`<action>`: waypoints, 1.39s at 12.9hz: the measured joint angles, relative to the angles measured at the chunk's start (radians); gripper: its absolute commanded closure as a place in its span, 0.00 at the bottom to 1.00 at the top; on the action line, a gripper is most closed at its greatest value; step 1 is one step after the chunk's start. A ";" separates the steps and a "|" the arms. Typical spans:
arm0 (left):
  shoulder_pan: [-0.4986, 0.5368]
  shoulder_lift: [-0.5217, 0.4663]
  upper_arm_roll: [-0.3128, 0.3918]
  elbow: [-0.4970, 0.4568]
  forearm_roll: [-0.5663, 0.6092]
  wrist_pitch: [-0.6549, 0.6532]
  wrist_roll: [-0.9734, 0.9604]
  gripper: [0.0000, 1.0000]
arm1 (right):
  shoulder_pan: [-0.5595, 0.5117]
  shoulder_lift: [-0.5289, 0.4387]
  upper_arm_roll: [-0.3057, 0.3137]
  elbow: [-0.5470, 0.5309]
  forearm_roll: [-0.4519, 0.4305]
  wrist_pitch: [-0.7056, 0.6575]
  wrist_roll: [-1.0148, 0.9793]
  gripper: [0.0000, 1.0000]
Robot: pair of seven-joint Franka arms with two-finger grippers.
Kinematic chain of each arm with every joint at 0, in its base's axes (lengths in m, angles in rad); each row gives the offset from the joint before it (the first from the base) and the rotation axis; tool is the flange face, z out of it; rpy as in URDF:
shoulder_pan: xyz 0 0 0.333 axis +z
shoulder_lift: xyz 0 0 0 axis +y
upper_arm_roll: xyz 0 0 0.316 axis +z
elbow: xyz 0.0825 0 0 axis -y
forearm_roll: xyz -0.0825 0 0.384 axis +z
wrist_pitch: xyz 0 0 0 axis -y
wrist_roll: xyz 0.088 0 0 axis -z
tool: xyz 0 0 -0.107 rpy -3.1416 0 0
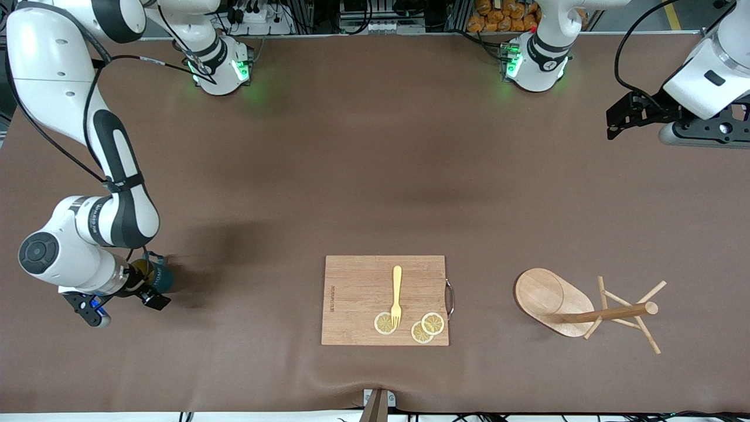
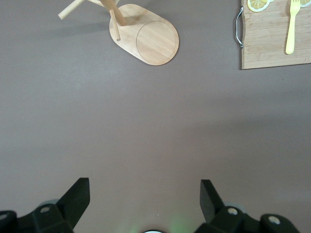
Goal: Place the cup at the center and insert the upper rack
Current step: 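Lower the right gripper over the mug rim and close it, then lift the teal mug and carry it toward the table center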
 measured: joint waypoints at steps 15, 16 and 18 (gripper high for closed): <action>0.000 0.005 -0.002 0.000 0.000 0.000 0.000 0.00 | 0.035 0.030 0.006 0.006 -0.003 -0.006 -0.046 1.00; 0.000 0.005 -0.002 0.000 0.000 0.000 0.000 0.00 | 0.066 0.028 0.008 0.013 -0.003 -0.025 -0.047 1.00; 0.000 0.005 -0.002 0.000 0.000 0.000 0.000 0.00 | 0.148 0.012 0.012 0.029 -0.003 -0.058 -0.047 1.00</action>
